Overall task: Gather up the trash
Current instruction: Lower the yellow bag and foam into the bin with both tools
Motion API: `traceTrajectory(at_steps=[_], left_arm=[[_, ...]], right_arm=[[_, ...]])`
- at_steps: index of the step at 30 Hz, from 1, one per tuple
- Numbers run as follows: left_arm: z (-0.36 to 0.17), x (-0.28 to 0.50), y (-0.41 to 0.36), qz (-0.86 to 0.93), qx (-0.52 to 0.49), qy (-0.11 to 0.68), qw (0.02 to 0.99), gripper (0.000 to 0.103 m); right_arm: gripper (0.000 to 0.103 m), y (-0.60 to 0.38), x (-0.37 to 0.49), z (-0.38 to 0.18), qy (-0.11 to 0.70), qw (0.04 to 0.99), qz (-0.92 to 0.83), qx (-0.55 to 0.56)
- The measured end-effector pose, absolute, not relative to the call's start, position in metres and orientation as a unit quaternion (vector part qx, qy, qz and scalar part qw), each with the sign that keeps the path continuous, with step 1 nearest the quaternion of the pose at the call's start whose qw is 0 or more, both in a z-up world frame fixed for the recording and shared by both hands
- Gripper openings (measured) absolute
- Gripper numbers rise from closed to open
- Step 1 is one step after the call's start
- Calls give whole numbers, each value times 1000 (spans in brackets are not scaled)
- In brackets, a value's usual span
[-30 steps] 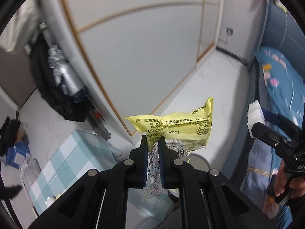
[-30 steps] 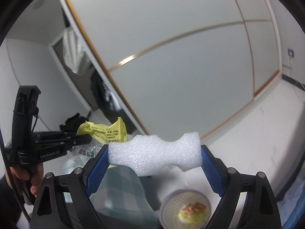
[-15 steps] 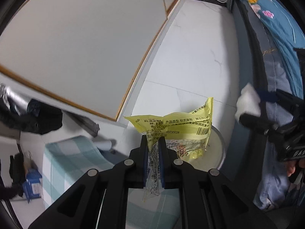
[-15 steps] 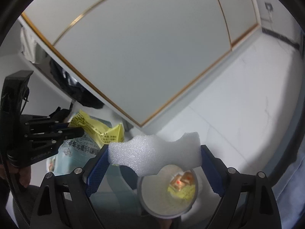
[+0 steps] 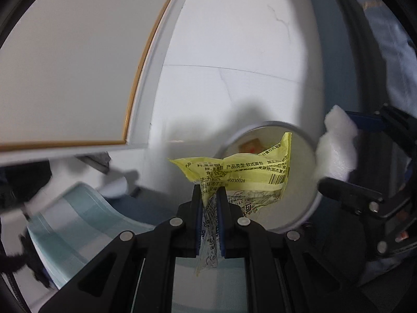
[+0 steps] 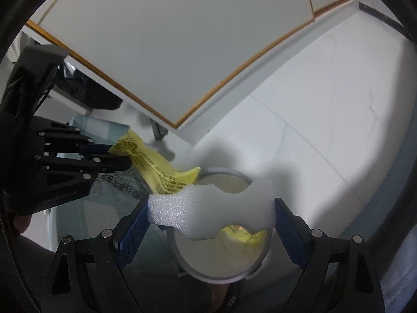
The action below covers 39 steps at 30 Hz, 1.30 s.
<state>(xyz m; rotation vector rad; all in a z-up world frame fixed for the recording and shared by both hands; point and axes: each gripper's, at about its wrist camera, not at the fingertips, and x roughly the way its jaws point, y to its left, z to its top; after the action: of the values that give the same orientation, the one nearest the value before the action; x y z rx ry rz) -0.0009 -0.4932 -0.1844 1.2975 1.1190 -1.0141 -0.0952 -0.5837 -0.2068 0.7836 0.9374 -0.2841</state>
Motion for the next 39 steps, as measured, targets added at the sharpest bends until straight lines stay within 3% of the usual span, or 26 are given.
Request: traceTrajectory(at_steps=[19, 39], left_arm=[[-277, 28, -485, -385, 518, 581, 496, 8], [-300, 32, -485, -385, 491, 626, 468, 18]], right_arm=[[91, -551, -63, -294, 530, 746, -51, 400], [92, -533, -61, -320, 580, 716, -11, 389]])
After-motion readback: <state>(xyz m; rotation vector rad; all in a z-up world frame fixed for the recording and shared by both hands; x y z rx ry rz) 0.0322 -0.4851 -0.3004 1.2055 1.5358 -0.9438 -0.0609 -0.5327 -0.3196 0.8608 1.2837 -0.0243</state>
